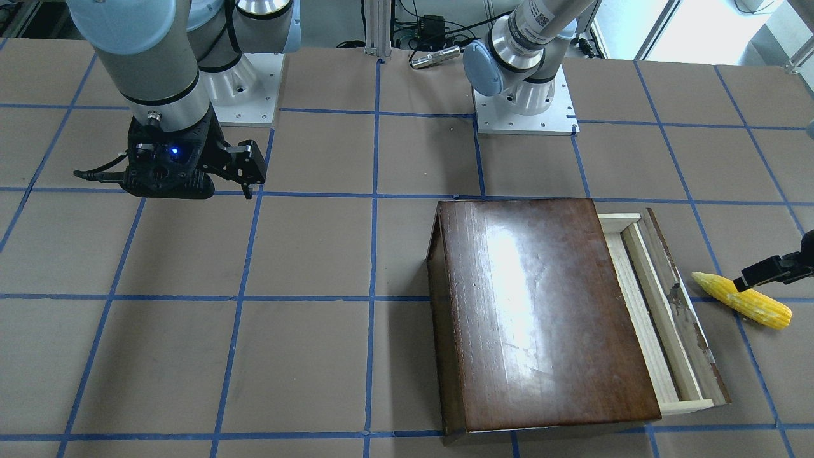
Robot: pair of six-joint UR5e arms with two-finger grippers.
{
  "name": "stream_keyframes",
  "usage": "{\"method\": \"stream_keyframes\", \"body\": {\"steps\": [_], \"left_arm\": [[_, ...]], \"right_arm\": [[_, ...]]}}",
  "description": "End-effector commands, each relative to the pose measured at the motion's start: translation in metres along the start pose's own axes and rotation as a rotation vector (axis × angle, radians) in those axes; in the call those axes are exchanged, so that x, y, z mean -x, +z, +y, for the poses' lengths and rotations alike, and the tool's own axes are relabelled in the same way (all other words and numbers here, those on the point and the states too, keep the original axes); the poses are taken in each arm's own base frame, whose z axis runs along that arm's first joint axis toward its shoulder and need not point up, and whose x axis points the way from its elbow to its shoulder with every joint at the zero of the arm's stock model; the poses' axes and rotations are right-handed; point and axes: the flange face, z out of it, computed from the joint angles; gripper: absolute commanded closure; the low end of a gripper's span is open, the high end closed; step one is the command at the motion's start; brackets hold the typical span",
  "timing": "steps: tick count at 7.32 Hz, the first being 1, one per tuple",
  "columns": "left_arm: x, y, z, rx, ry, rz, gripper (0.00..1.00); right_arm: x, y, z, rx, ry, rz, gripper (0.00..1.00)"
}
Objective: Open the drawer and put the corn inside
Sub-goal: 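Release the handle and move the left gripper toward the yellow corn, then lower the left gripper onto the yellow corn cob and grasp it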
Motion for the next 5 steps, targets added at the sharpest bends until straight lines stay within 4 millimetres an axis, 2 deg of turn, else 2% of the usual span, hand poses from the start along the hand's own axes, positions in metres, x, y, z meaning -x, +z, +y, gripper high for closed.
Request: {"method": "stream_keyframes", "body": {"steps": [1,2,4,5], "left_arm": [[0.033,0.023,0.001,0.022,-0.043,-0.038,0.00],[0.047,0.042,-0.001,0.040,-0.059,-0.027,0.00],[0.056,0.086,-0.008,0.028,-0.073,-0.032,0.00],[0.062,0.097,-0.003,0.004,-0.094,-0.044,0.00]], "right_arm": [[0.000,0.000,0.000,0.000,0.000,0.000,0.00],[0.000,0.000,0.000,0.000,0.000,0.000,0.00],[0.000,0.000,0.000,0.000,0.000,0.002,0.00],[0.000,0.000,0.000,0.000,0.000,0.002,0.00]]}}
